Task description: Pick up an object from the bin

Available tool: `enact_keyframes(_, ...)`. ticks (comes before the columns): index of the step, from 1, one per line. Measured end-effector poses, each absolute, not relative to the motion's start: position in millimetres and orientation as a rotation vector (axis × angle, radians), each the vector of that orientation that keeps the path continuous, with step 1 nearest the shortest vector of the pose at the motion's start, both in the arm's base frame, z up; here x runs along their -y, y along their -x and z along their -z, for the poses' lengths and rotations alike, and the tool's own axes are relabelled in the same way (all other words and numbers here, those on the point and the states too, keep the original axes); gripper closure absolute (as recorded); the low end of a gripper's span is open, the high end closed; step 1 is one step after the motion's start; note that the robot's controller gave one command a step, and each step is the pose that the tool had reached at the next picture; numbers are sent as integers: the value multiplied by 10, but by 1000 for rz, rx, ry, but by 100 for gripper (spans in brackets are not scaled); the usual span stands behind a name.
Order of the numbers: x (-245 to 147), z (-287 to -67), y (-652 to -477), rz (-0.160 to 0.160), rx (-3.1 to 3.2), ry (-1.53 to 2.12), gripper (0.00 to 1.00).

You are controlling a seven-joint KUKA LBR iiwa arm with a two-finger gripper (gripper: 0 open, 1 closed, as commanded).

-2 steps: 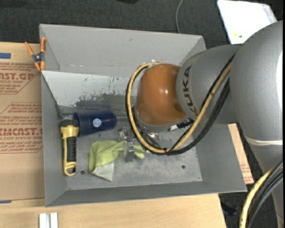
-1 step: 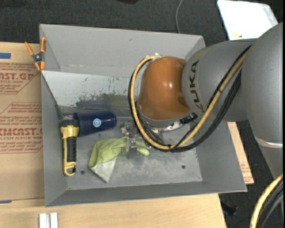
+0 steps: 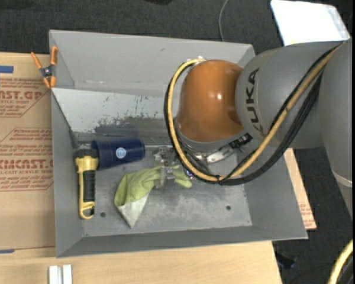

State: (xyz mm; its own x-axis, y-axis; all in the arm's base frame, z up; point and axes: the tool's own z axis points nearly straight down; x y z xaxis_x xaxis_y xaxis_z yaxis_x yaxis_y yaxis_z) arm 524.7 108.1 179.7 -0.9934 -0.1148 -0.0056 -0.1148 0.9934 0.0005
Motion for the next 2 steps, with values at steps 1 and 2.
enact_keyframes(1,-1084,-2152,-5258,-2,-3127,181,100)
enact_keyframes(2,-1084,-2379,-5255,-2,-3128,181,100)
